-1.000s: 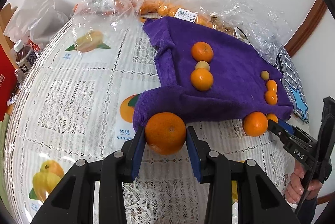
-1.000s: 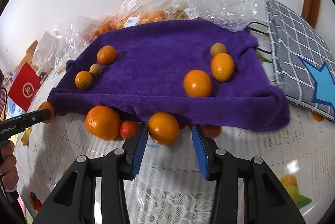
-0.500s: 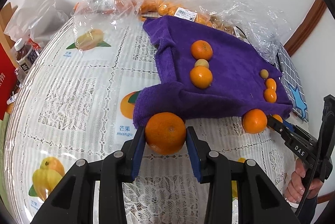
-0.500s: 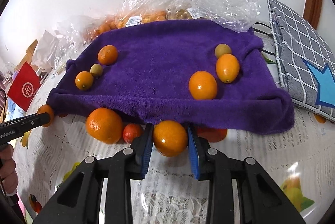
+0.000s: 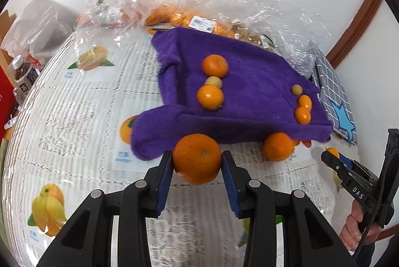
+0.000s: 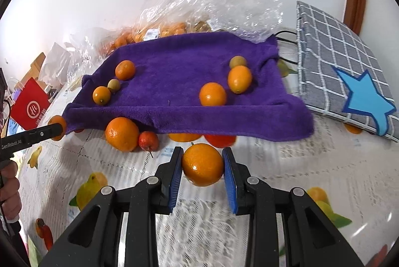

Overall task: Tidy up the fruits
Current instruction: 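Carry the orange in the left gripper while the right carries its orange onto the towel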

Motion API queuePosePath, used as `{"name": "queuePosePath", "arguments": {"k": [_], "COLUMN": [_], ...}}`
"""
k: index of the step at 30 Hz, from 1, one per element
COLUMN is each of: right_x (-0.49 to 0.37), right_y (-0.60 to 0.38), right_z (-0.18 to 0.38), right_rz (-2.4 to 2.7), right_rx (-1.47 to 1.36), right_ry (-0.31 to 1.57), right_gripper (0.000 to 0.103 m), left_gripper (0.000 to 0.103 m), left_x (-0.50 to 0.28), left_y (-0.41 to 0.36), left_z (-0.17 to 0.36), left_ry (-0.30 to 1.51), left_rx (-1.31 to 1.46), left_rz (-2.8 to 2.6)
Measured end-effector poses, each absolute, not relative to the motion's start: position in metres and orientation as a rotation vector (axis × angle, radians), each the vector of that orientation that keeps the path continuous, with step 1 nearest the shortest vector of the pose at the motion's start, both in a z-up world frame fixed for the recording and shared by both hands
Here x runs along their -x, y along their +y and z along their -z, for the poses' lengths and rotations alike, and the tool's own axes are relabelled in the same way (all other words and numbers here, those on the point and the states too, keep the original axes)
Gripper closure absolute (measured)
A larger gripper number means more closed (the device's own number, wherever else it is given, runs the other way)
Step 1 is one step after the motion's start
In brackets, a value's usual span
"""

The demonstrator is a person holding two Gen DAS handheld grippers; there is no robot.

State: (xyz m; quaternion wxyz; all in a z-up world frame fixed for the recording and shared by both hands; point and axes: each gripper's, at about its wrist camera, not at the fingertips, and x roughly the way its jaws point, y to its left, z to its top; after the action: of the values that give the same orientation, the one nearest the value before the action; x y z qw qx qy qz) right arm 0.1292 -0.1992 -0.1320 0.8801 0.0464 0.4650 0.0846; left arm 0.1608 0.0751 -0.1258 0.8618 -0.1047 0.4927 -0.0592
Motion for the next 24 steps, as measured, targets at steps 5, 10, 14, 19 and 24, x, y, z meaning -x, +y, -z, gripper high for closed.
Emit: {"name": "queuePosePath", "arguments": {"k": [5, 10, 14, 19, 24], "right_x": [-0.118, -0.110, -0.108, -0.114, -0.132], "right_y": [-0.213, -0.226, -0.236, -0.245, -0.247], "right_z": [0.124, 0.119, 0.114, 0.107, 0.101], "right_rz": [-0.160, -0.136, -0.124, -0.114, -0.116], "right_rx": [-0.100, -0.085, -0.089, -0.098, -0.092], "right_ry": [0.953, 0.939, 0.928, 0.912, 0.898], "right_gripper": [0.072, 0.072, 0.072, 0.072, 0.072], "left_gripper": [0.066, 0.066, 0.066, 0.066, 0.066], "left_x": [-0.160, -0.160, -0.162, -0.175, -0.197], "left_y": [0.058, 0.047, 0.042, 0.036, 0.033], "left_z": [0.125, 0.120, 0.113, 0.102, 0.098], "left_ry": [1.035, 1.025, 1.013, 0.994, 0.984], "left_rx": [0.225, 0.239, 0.238, 0.211, 0.206], "left_rz": [0.156, 0.189, 0.194, 0.201, 0.198]}}
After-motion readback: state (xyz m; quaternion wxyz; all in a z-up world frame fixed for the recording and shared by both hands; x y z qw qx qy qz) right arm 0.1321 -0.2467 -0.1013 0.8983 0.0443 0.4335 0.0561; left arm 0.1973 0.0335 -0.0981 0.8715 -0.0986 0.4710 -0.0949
